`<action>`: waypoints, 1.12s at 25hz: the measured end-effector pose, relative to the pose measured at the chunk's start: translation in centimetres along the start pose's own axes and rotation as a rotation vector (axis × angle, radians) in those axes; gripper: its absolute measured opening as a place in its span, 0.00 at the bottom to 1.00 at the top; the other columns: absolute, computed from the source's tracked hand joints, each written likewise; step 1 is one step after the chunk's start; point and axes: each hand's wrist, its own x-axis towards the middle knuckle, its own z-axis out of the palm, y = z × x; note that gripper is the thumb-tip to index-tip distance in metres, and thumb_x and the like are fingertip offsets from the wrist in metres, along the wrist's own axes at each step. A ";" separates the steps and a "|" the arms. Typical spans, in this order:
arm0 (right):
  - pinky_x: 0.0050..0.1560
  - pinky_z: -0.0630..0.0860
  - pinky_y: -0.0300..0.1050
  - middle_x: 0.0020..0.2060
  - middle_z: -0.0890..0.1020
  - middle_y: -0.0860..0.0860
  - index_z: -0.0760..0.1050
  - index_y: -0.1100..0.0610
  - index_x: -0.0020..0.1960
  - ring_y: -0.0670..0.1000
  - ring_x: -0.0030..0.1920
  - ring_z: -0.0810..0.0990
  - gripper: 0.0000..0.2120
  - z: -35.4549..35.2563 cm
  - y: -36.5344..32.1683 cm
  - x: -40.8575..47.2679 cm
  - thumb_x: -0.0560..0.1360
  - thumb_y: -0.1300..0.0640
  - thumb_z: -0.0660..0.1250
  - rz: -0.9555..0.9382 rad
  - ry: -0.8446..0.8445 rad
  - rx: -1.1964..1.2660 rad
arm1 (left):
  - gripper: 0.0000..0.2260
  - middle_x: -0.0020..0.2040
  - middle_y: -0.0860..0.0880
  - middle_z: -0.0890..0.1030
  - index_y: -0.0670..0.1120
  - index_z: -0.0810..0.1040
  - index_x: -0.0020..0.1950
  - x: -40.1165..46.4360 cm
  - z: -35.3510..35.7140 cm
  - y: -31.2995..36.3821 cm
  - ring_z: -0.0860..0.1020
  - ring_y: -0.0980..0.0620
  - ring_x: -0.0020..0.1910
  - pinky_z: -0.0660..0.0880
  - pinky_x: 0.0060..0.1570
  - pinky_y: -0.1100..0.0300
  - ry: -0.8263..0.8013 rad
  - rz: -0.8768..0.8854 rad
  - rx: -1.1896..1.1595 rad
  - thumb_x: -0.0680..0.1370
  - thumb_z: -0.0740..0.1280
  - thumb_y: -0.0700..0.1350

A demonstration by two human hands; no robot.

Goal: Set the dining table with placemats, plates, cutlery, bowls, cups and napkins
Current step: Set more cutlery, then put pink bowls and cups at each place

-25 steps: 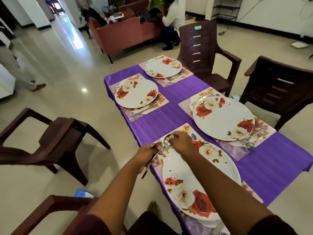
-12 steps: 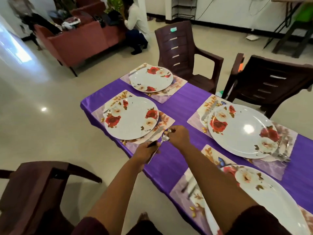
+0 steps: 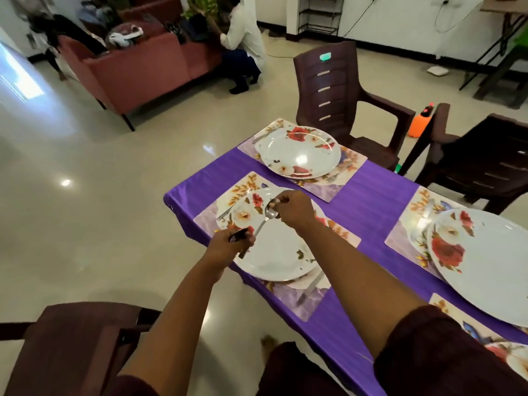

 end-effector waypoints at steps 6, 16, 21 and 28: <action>0.46 0.73 0.44 0.50 0.84 0.55 0.83 0.58 0.52 0.56 0.51 0.80 0.10 6.3 -3.3 9.2 0.77 0.60 0.65 -0.078 -0.093 -0.202 | 0.04 0.38 0.49 0.81 0.44 0.82 0.48 9.5 -6.9 -0.1 0.77 0.53 0.38 0.74 0.41 0.62 0.132 -0.051 0.018 0.74 0.73 0.39; 0.43 0.75 0.45 0.44 0.83 0.53 0.80 0.53 0.48 0.54 0.48 0.80 0.03 12.1 -3.6 19.4 0.75 0.58 0.68 0.024 -0.140 -0.402 | 0.05 0.41 0.45 0.82 0.42 0.82 0.49 20.5 -10.7 -1.2 0.78 0.53 0.35 0.76 0.31 0.68 0.126 -0.171 0.216 0.74 0.73 0.37; 0.51 0.79 0.47 0.48 0.83 0.52 0.79 0.54 0.53 0.53 0.51 0.81 0.07 14.1 -2.2 21.3 0.76 0.56 0.69 0.056 -0.186 -0.474 | 0.05 0.43 0.51 0.82 0.47 0.82 0.49 22.7 -11.5 -2.2 0.80 0.54 0.42 0.76 0.36 0.68 0.065 -0.153 0.376 0.75 0.72 0.38; 0.52 0.79 0.47 0.50 0.82 0.52 0.78 0.54 0.56 0.53 0.52 0.79 0.09 14.8 -0.9 22.7 0.76 0.55 0.68 0.075 -0.189 -0.558 | 0.08 0.50 0.49 0.82 0.47 0.81 0.54 24.1 -11.5 -3.0 0.79 0.53 0.49 0.78 0.47 0.62 -0.039 -0.116 0.521 0.75 0.72 0.41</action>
